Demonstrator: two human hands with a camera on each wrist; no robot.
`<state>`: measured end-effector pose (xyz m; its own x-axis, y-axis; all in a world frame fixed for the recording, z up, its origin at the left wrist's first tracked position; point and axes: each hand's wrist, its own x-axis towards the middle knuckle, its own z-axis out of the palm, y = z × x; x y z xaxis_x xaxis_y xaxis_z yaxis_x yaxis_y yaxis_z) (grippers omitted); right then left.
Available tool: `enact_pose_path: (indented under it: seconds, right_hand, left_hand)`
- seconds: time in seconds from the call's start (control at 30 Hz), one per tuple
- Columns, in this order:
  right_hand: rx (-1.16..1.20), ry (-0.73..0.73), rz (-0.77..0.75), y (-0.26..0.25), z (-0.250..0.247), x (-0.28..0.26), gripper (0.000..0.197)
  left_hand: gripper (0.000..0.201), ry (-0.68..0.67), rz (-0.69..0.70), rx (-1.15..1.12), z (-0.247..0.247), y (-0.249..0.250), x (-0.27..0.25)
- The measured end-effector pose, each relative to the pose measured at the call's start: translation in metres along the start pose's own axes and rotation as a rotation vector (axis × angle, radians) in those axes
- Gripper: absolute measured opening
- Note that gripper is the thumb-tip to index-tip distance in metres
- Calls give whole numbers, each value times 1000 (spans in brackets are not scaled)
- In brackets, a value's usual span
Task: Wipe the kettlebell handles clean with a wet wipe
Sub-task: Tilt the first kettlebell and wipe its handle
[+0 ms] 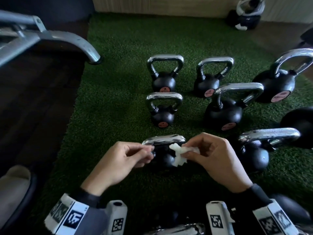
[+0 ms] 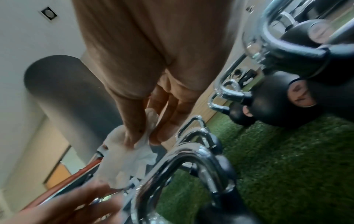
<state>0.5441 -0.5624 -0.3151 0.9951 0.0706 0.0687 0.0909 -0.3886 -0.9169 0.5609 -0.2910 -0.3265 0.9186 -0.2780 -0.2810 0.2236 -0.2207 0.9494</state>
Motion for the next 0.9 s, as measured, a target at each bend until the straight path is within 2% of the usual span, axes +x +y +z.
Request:
enact_pose_path:
  seconds: [0.07, 0.2, 0.3, 0.4, 0.47, 0.5, 0.57, 0.63, 0.7, 0.77, 0.83, 0.9]
  right_hand:
    - [54, -16, -61, -13, 9, 1, 19]
    - [-15, 25, -185, -22, 24, 2, 15]
    - [-92, 111, -188, -19, 26, 5, 21]
    - [-155, 123, -189, -18, 23, 7, 24]
    - [-150, 54, -197, -16, 18, 7, 31]
    - [-163, 33, -197, -12, 15, 8, 34]
    - [-252, 89, -145, 8, 10, 11, 37]
    - [-391, 179, -52, 35, 7, 17, 37]
    - [-507, 119, 31, 59, 12, 23, 51]
    - [-480, 12, 91, 75, 23, 29, 63]
    - [-387, -62, 172, 78, 36, 34, 57]
    - [-305, -47, 211, 86, 47, 37, 46]
  left_hand:
    - [36, -40, 21, -131, 15, 14, -4]
    - [35, -98, -24, -290, 35, 22, -2]
    - [38, -109, -55, -423, 43, 18, 2]
    - [34, -85, -1, -412, 48, 15, 7]
    - [30, -25, 128, -263, 49, 17, 6]
    - [28, 50, 214, -139, 48, 18, 5]
    - [29, 269, 390, 131, 47, 20, 1]
    - [32, 392, 567, 336, 47, 21, 4]
    - [33, 386, 666, 502, 49, 18, 13]
    - [33, 334, 662, 615, 51, 14, 24]
    - [35, 292, 656, 720, 56, 12, 30]
    - [38, 257, 660, 796, 61, 9, 29]
